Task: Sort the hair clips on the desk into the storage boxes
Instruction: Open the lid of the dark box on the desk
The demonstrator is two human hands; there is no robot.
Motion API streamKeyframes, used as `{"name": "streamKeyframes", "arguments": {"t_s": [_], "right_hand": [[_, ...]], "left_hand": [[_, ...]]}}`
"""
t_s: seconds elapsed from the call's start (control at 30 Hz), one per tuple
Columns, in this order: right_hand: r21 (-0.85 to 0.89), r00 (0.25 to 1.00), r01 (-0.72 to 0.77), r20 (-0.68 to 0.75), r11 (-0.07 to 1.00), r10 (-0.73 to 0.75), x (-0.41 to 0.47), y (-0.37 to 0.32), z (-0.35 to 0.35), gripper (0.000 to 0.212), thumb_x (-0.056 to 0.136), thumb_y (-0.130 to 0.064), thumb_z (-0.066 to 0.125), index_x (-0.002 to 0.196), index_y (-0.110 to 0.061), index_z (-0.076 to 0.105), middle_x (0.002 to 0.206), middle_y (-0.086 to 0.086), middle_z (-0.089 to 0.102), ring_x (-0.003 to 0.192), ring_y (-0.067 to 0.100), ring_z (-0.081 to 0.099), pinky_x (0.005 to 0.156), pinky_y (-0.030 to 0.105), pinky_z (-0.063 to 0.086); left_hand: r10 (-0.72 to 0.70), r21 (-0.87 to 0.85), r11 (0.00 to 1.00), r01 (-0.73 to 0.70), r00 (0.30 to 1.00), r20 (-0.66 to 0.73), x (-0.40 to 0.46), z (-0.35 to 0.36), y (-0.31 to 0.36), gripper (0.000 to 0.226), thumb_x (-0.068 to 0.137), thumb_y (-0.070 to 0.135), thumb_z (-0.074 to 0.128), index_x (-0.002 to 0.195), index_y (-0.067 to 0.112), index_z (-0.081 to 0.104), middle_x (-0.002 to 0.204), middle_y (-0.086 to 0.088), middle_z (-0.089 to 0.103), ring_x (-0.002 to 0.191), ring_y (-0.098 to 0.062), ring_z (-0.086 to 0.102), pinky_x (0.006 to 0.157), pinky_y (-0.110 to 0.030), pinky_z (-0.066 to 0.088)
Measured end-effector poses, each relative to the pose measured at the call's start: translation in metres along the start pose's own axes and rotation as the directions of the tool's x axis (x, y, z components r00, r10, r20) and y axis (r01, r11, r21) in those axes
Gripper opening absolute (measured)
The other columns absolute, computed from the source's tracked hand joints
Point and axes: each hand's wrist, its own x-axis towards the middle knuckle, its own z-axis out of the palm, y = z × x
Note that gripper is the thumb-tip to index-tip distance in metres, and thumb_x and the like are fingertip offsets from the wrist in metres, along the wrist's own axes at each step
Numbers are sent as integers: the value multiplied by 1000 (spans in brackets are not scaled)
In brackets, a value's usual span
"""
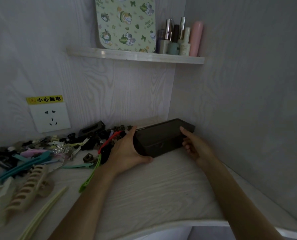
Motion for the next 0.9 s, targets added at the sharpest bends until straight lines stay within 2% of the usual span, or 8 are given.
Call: {"name": "streamKeyframes", "arguments": {"t_s": [0.27,0.37,0.5,0.6,0.7,0.73,0.8,0.9], "right_hand": [[-39,992,26,-121,999,-31,4,4,2,35,75,-46,69,71,-13,57,57,2,54,42,9,41,36,17,33],[-177,988,63,-126,982,-86,4,9,4,40,76,-50,66,74,-10,63,56,5,58,41,10,46,37,18,35],[-283,970,171,-121,944,-212,1,16,9,45,76,-52,66,67,-8,66,51,5,60,42,12,50,42,20,40],[-320,897,282,-247,904,-367,3,17,4,46,83,-47,60,62,-6,65,52,3,59,48,11,51,53,26,42],[-347,768,414,-362,841,-528,5,13,-9,17,91,-14,52,82,0,57,75,9,54,67,16,47,67,26,34],[-344,814,392,-302,853,-496,3,12,-9,13,89,-7,53,97,2,54,89,11,53,79,17,48,72,23,34],[-313,920,365,-26,877,-392,1,14,-7,45,82,-3,62,123,-2,42,113,6,49,100,15,47,84,23,37],[-283,912,401,207,871,-353,0,12,-7,71,70,-18,79,131,-14,43,124,-5,53,114,11,52,98,26,41]], "left_hand": [[23,12,1000,-22,999,-25,-3,5,5,123,57,51,83,148,28,4,151,8,27,132,-3,30,104,-16,22],[116,173,981,-84,976,-184,-5,6,7,112,57,67,73,146,38,12,156,4,16,139,-14,23,113,-33,22],[527,568,765,-303,801,-283,5,7,6,54,66,42,79,114,22,66,122,-4,62,108,-21,59,91,-33,48],[560,616,718,-324,794,-235,8,12,7,37,67,30,81,100,15,73,99,-1,74,85,-20,71,67,-28,58],[593,695,647,-313,780,-201,15,13,9,36,66,29,82,96,13,74,92,-3,75,74,-18,72,52,-22,56],[599,711,630,-312,778,-189,17,12,10,32,68,30,80,94,13,74,88,-2,75,71,-17,72,49,-21,55],[613,710,620,-333,771,-173,20,5,13,27,78,37,64,91,16,74,82,0,75,66,-14,71,45,-18,52],[647,633,638,-438,750,-133,18,-11,12,40,84,43,46,98,17,72,85,1,76,67,-13,71,48,-22,54]]}}
